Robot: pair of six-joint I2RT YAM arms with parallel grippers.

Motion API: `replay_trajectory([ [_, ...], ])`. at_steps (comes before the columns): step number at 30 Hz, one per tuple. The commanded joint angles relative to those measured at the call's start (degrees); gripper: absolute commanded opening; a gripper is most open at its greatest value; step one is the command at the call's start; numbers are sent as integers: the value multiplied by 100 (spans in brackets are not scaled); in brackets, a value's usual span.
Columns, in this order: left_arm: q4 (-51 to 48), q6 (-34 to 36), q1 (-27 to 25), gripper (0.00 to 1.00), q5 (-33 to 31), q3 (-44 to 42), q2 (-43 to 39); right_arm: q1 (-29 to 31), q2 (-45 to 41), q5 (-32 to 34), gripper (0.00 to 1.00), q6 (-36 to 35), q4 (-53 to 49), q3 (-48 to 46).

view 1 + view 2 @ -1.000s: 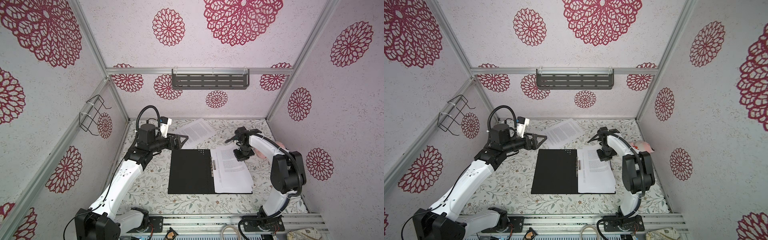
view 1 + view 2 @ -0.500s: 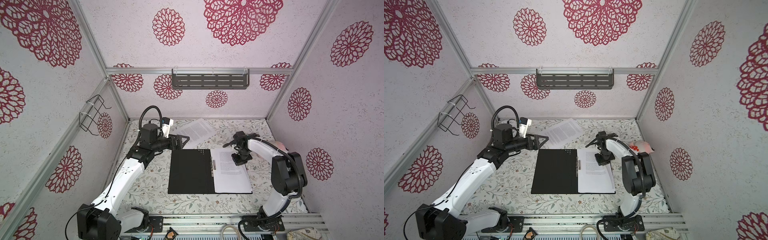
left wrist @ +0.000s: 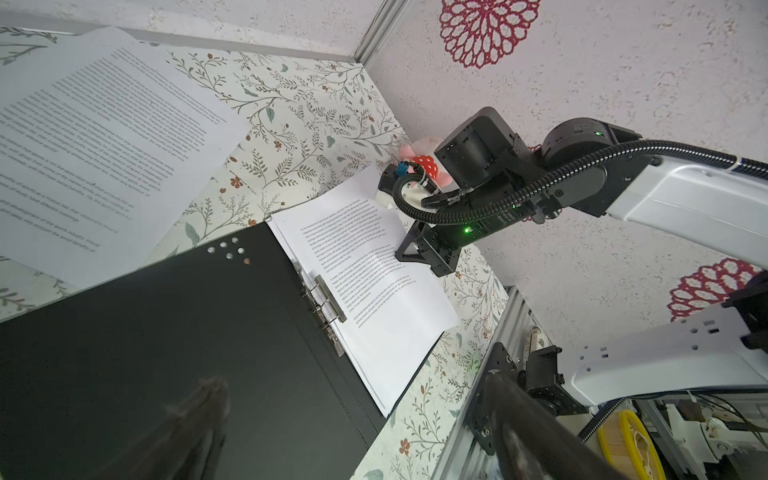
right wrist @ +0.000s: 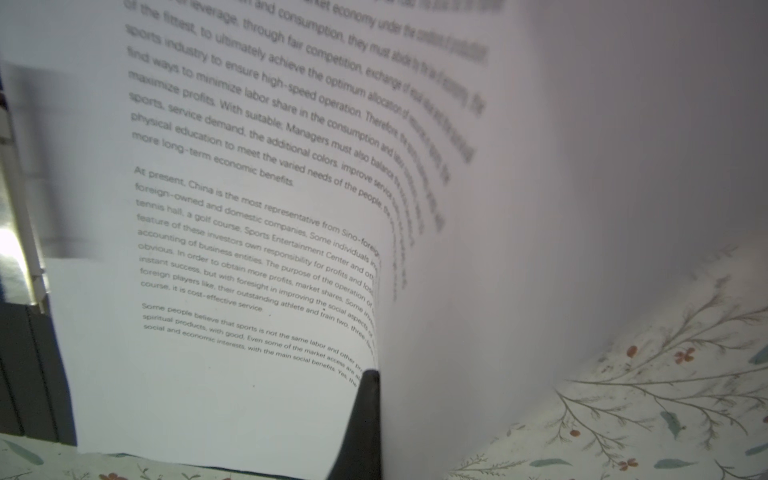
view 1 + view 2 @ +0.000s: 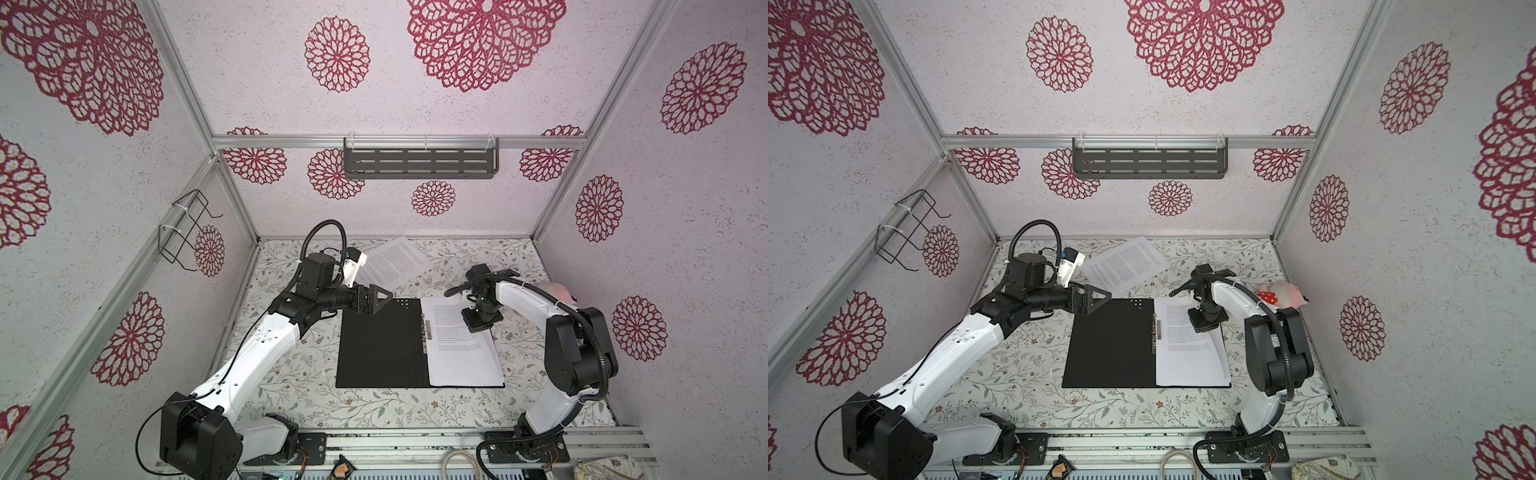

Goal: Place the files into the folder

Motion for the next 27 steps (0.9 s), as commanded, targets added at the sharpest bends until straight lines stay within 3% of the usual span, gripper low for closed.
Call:
replay_trajectory([
  [1,-19,181,5,99,69,109,6,19,-251,0,0,46,-77,-21],
  [27,-41,145,0,99,105,118,148,39,-254,3,0,67,37,-192],
])
